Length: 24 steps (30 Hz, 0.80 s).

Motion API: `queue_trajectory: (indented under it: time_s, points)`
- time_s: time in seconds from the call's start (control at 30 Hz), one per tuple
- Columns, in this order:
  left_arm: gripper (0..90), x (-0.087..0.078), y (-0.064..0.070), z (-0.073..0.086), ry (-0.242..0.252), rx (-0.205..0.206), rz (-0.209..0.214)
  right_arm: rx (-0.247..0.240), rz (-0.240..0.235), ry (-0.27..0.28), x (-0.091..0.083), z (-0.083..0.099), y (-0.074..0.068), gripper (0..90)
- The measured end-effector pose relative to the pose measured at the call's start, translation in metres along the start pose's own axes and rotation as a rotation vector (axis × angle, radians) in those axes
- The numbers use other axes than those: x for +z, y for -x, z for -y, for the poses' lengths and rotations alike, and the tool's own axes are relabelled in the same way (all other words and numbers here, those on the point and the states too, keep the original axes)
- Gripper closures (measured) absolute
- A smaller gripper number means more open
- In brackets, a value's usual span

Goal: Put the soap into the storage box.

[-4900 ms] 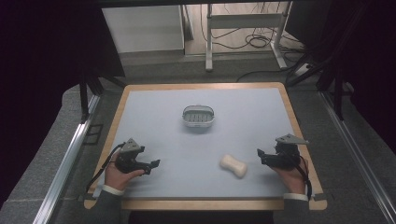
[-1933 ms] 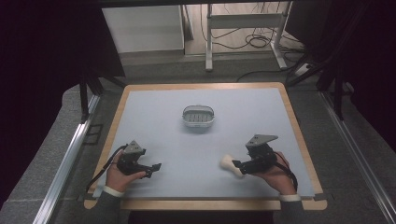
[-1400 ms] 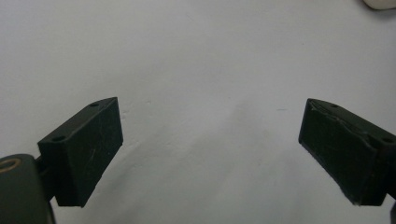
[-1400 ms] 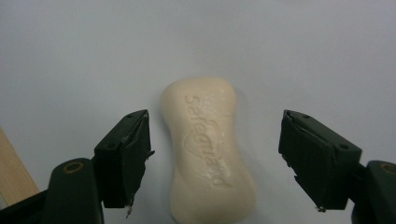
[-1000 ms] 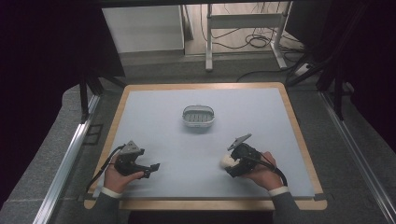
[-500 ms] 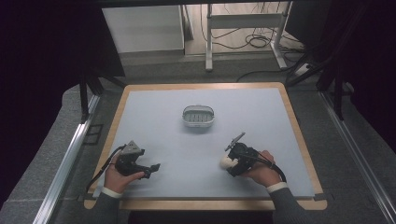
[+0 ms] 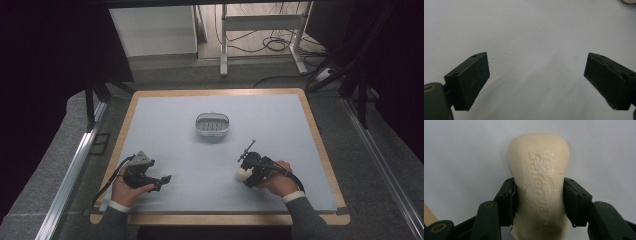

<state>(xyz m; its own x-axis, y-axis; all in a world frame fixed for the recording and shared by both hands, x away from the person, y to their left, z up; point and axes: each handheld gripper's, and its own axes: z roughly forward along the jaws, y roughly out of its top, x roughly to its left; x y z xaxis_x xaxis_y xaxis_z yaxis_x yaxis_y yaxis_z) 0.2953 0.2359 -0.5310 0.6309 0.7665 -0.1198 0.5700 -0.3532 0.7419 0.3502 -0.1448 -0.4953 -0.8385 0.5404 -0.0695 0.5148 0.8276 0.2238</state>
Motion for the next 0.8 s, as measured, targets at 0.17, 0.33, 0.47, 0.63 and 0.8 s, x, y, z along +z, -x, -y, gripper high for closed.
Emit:
queue_trajectory:
  time_s: [0.17,0.33,0.47,0.63,0.8]
  points:
    - [6.7,0.000,0.000,0.000,0.001,-0.001,-0.001,-0.005,-0.014,0.005,-0.005,-0.004,0.002,48.2]
    - [6.7,0.000,0.000,0.000,-0.004,0.002,-0.001,-0.007,-0.013,0.001,-0.013,-0.009,0.007,48.6]
    - [6.7,0.000,0.000,0.000,0.000,0.000,-0.003,-0.024,-0.024,-0.019,-0.008,-0.008,0.007,48.7]
    - [6.7,0.000,0.000,0.000,-0.002,0.000,-0.002,-0.017,-0.012,0.002,-0.009,-0.007,0.009,48.8]
    - [6.7,0.000,0.000,0.000,-0.003,0.001,-0.002,-0.009,-0.013,0.035,-0.017,-0.007,0.012,48.9]
